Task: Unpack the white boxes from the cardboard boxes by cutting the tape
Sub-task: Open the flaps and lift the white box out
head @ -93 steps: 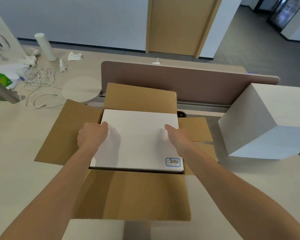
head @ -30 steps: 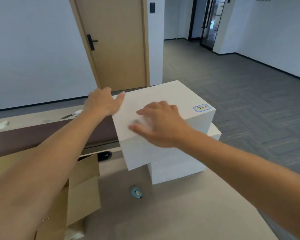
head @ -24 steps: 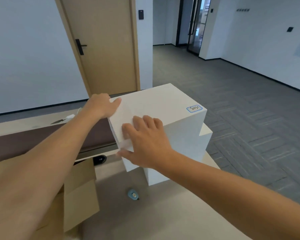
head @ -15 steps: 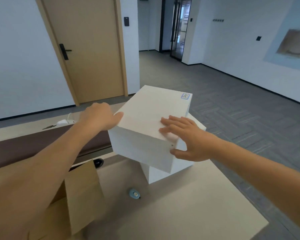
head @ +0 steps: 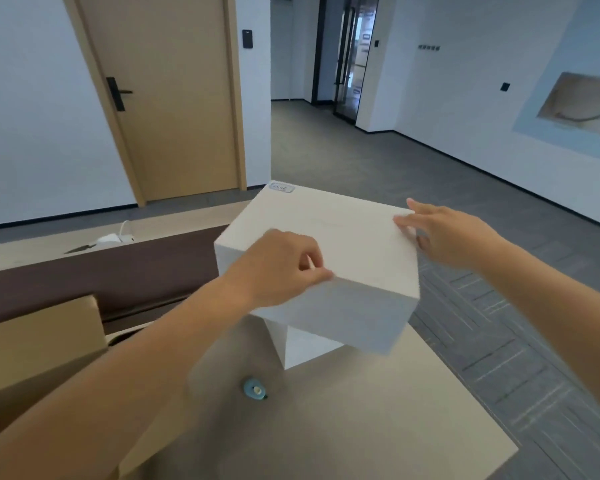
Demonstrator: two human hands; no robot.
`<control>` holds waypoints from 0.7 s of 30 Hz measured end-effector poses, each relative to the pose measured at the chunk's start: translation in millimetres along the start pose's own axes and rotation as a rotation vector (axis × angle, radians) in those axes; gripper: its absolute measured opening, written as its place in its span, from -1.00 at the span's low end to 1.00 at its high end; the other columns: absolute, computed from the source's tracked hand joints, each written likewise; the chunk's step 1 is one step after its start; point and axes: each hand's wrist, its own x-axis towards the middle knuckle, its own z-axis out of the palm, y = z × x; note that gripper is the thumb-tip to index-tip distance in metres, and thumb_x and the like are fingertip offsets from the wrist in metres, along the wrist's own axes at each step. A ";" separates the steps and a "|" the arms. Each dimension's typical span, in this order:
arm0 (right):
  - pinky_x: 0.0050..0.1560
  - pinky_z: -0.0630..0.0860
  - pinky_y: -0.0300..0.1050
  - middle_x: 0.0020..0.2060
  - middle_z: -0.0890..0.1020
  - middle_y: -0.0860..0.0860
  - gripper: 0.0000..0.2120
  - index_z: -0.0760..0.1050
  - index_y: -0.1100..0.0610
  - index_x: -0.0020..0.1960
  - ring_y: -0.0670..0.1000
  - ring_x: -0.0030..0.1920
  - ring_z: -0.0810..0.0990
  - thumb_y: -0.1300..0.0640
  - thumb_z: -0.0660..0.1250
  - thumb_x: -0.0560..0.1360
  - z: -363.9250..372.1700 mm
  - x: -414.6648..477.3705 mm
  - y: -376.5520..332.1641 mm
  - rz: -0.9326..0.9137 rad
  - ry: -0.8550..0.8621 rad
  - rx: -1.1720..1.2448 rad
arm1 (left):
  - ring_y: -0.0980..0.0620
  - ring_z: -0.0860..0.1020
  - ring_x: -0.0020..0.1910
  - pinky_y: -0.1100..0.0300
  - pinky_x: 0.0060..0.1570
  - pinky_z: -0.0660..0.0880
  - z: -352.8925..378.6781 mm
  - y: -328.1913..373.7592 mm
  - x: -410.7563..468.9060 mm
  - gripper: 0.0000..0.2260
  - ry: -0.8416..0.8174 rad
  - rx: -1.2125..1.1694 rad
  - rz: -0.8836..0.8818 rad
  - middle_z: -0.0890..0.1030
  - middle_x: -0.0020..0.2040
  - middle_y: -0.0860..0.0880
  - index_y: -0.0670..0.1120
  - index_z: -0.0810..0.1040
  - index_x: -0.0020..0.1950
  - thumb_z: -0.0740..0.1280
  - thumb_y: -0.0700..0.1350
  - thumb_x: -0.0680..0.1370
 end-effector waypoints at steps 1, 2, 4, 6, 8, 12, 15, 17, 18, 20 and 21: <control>0.30 0.44 0.16 0.59 0.11 -0.13 -0.47 0.24 -0.29 0.49 0.08 0.50 0.28 0.15 0.14 0.61 -0.8 9.8 4.3 0.015 -0.012 0.015 | 0.16 0.49 -0.21 0.24 -0.12 0.36 -2.9 -10.9 0.7 -0.71 0.139 0.022 -0.005 0.61 -0.22 0.14 0.01 0.64 -0.02 0.49 0.19 0.43; 0.33 0.39 0.15 0.58 0.12 -0.13 -0.46 0.21 -0.33 0.50 0.07 0.52 0.24 0.14 0.12 0.62 -1.5 20.2 8.6 0.024 -0.023 0.033 | 0.14 0.45 -0.15 0.22 -0.06 0.35 -6.3 -22.4 0.6 -0.58 0.248 0.061 -0.013 0.58 -0.15 0.13 0.03 0.62 0.05 0.49 0.28 0.35; 0.37 0.33 0.15 0.57 0.16 -0.11 -0.47 0.18 -0.39 0.48 0.07 0.54 0.21 0.12 0.08 0.65 -2.5 42.7 17.4 0.007 -0.040 0.070 | 0.15 0.38 0.05 0.19 0.12 0.31 -13.8 -42.2 -0.8 -0.29 0.317 0.085 -0.095 0.51 0.04 0.14 0.11 0.55 0.23 0.43 0.45 0.20; 0.34 0.32 0.13 0.56 0.21 -0.10 -0.46 0.20 -0.41 0.46 0.07 0.53 0.21 0.14 0.05 0.66 -3.2 66.3 24.7 -0.046 -0.048 0.124 | 0.14 0.31 0.31 0.08 0.34 0.26 -15.1 -54.7 -3.6 -0.09 0.221 0.003 -0.239 0.42 0.24 0.21 0.23 0.42 0.39 0.39 0.55 0.10; 0.29 0.36 0.11 0.51 0.31 -0.10 -0.44 0.23 -0.43 0.44 0.09 0.49 0.28 0.18 0.08 0.65 -2.9 90.2 31.1 -0.105 -0.063 0.158 | 0.28 0.17 0.43 0.07 0.45 0.16 -3.3 -56.6 -4.3 -0.07 0.108 -0.173 -0.320 0.26 0.39 0.30 0.31 0.38 0.40 0.39 0.58 0.07; 0.04 0.51 0.05 0.28 0.53 -0.08 -0.45 0.24 -0.49 0.40 0.12 0.22 0.50 0.14 0.10 0.64 6.5 137.9 46.9 -0.184 -0.069 0.183 | 0.47 0.14 0.40 0.21 0.36 0.17 27.0 -48.2 16.8 -0.34 0.195 -0.466 -0.392 0.12 0.48 0.37 0.38 0.42 0.29 0.44 0.38 0.20; 0.18 0.51 0.06 0.33 0.55 -0.05 -0.53 0.28 -0.38 0.44 0.14 0.25 0.53 0.06 0.16 0.64 23.3 165.4 64.1 -0.152 -0.007 0.349 | 0.34 0.16 0.46 0.20 0.36 0.19 32.7 -49.3 42.0 -0.37 0.260 -0.489 -0.433 0.12 0.53 0.32 0.33 0.43 0.31 0.42 0.33 0.25; 0.15 0.47 0.02 0.34 0.55 0.04 -0.54 0.32 -0.17 0.50 0.19 0.28 0.51 0.03 0.23 0.62 35.2 173.7 73.3 -0.102 0.005 0.447 | 0.30 0.14 0.49 0.16 0.40 0.18 33.5 -52.6 60.9 -0.41 0.282 -0.513 -0.451 0.09 0.56 0.31 0.27 0.45 0.34 0.46 0.25 0.32; 0.07 0.45 0.01 0.30 0.57 0.08 -0.56 0.38 -0.08 0.47 0.22 0.25 0.52 0.02 0.26 0.60 43.2 174.3 77.1 -0.081 -0.025 0.463 | 0.29 0.13 0.50 0.15 0.41 0.17 33.6 -54.5 70.1 -0.43 0.288 -0.522 -0.461 0.07 0.58 0.29 0.22 0.46 0.36 0.48 0.19 0.37; -0.04 0.44 0.00 0.09 0.62 0.14 -0.70 0.56 0.12 0.25 0.20 0.09 0.56 0.08 0.32 0.55 64.1 167.2 83.1 -0.028 -0.107 0.544 | 0.25 0.15 0.50 0.14 0.42 0.18 33.5 -58.4 88.1 -0.48 0.308 -0.543 -0.488 0.02 0.61 0.25 0.13 0.47 0.41 0.50 0.05 0.47; -0.09 0.45 0.00 -0.04 0.62 0.15 -0.78 0.60 0.22 0.10 0.17 -0.01 0.56 0.14 0.33 0.52 77.0 161.8 85.9 -0.001 -0.129 0.642 | 0.27 0.23 0.46 0.13 0.43 0.21 33.0 -59.1 95.4 -0.52 0.335 -0.572 -0.489 0.02 0.62 0.22 0.12 0.48 0.41 0.48 -0.01 0.50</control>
